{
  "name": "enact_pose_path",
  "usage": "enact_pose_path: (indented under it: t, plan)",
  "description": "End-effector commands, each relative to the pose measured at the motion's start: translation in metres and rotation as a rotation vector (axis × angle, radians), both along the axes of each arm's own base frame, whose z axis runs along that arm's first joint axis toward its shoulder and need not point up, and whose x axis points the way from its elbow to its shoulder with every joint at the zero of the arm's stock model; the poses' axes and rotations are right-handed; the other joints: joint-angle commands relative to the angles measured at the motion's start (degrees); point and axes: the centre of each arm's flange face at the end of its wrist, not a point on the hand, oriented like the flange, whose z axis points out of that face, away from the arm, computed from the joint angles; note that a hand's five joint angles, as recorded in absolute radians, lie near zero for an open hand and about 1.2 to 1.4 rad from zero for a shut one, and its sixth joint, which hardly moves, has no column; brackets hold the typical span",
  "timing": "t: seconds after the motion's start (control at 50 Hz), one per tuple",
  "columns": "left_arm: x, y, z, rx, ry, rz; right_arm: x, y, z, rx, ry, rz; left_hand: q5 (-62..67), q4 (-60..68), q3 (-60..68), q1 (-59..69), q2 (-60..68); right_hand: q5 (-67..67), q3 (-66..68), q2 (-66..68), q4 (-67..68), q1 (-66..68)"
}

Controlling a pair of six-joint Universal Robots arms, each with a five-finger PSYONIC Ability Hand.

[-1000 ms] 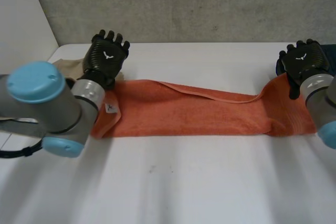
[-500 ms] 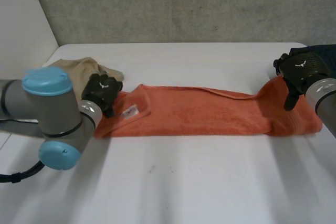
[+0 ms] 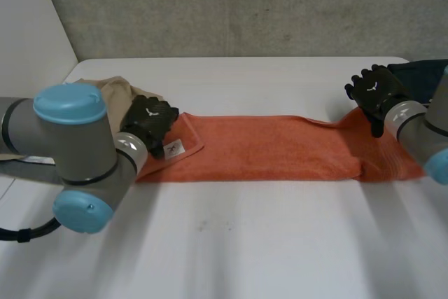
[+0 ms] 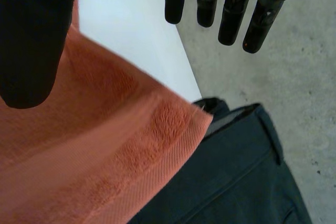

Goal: Fold the laundry.

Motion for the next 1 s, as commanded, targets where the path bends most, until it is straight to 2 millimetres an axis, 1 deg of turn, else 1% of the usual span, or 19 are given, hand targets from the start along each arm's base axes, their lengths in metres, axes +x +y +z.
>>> enact_pose_path:
  t: [0.02,0.04,0.08,0.12,0.14,0.16,0.2,0.26,0.32,0.34,0.44,0.48,0.52,0.54,0.68,0.74,0.8,0.88,1.0]
  plan:
    - [-0.010,0.025,-0.008,0.035,-0.011,-0.051,0.003,-0.033,-0.032,-0.009,0.019,-0.041,0.5,0.3,-0.1,0.4,0.2,9.8,10.3,10.6,10.7,14.2]
    - [-0.011,0.026,-0.008,0.039,-0.007,-0.053,0.004,-0.035,-0.036,-0.007,0.021,-0.041,0.5,0.3,-0.1,0.4,0.2,12.0,12.5,12.8,12.9,16.4]
    - [-0.012,0.027,-0.009,0.046,0.007,-0.053,0.004,-0.041,-0.045,-0.004,0.023,-0.040,0.6,0.4,0.1,0.6,0.4,25.2,25.7,26.1,26.1,29.6]
    - [-0.012,0.027,-0.007,0.046,0.021,-0.048,0.005,-0.043,-0.048,-0.008,0.023,-0.038,0.5,0.3,-0.1,0.4,0.2,43.5,44.0,44.4,44.5,47.9]
    - [-0.012,0.026,-0.007,0.046,0.027,-0.044,0.007,-0.044,-0.049,-0.008,0.024,-0.032,0.5,0.3,-0.1,0.4,0.2,58.8,59.3,59.6,59.7,63.2]
    - [-0.011,0.023,-0.006,0.038,0.046,-0.027,0.008,-0.044,-0.049,-0.008,0.024,-0.029,0.5,0.3,-0.1,0.4,0.2,63.7,64.2,64.6,64.6,68.1]
    - [-0.010,0.019,-0.003,0.024,0.063,-0.005,0.011,-0.041,-0.045,-0.013,0.022,-0.025,0.5,0.3,-0.1,0.4,0.2,63.7,64.2,64.6,64.7,68.1]
    - [-0.008,0.010,0.005,-0.017,0.103,0.036,0.023,-0.030,-0.019,-0.044,0.002,0.003,-1.9,-2.1,-2.5,-1.9,-2.1,63.7,64.2,64.6,64.7,68.1]
    - [-0.004,0.002,0.015,-0.056,0.142,0.064,0.022,-0.016,0.013,-0.085,-0.010,0.014,-2.9,-3.1,-3.5,-3.0,-3.2,63.7,64.2,64.6,64.7,68.1]
    - [-0.003,-0.002,0.019,-0.067,0.160,0.073,0.022,-0.008,0.023,-0.093,-0.012,0.017,-7.2,-7.4,-7.8,-7.3,-7.5,63.7,64.2,64.6,64.7,68.1]
    - [-0.003,-0.008,0.026,-0.071,0.211,0.085,0.020,0.021,0.051,-0.098,-0.032,0.036,-12.7,-12.8,-13.2,-12.7,-12.9,63.7,64.2,64.6,64.7,68.1]
    - [-0.003,-0.010,0.029,-0.060,0.262,0.094,0.019,0.032,0.057,-0.091,-0.042,0.043,-16.7,-16.9,-17.3,-16.7,-16.9,63.7,64.2,64.6,64.7,68.1]
    - [-0.003,-0.011,0.029,-0.042,0.304,0.103,0.020,0.048,0.068,-0.092,-0.068,0.069,-18.4,-18.6,-19.0,-18.4,-18.6,63.7,64.2,64.6,64.7,68.1]
    - [-0.003,-0.011,0.030,-0.036,0.321,0.106,0.020,0.061,0.081,-0.103,-0.094,0.083,-18.7,-18.9,-19.3,-18.8,-19.0,63.7,64.2,64.6,64.7,68.1]
    - [-0.009,-0.012,0.039,0.021,0.516,0.119,0.015,0.119,0.148,-0.200,-0.264,0.152,-19.6,-19.7,-20.1,-19.6,-19.8,63.7,64.2,64.6,64.7,68.1]
    - [-0.010,-0.016,0.040,0.034,0.553,0.122,0.014,0.135,0.166,-0.235,-0.309,0.185,-19.6,-19.8,-20.1,-19.6,-19.8,63.7,64.2,64.6,64.7,68.1]
    - [-0.021,-0.014,0.035,0.059,0.568,0.101,0.011,0.160,0.191,-0.280,-0.369,0.243,-19.6,-19.7,-20.1,-19.6,-19.8,63.7,64.2,64.6,64.7,68.1]
    - [-0.034,-0.010,0.027,0.070,0.567,0.075,0.011,0.181,0.209,-0.317,-0.411,0.299,-19.6,-19.7,-20.1,-19.6,-19.8,63.7,64.2,64.6,64.7,68.1]
    - [-0.043,-0.019,0.011,0.084,0.553,0.071,0.009,0.204,0.228,-0.369,-0.448,0.348,-19.2,-19.4,-19.8,-19.3,-19.5,63.7,64.2,64.6,64.7,68.1]
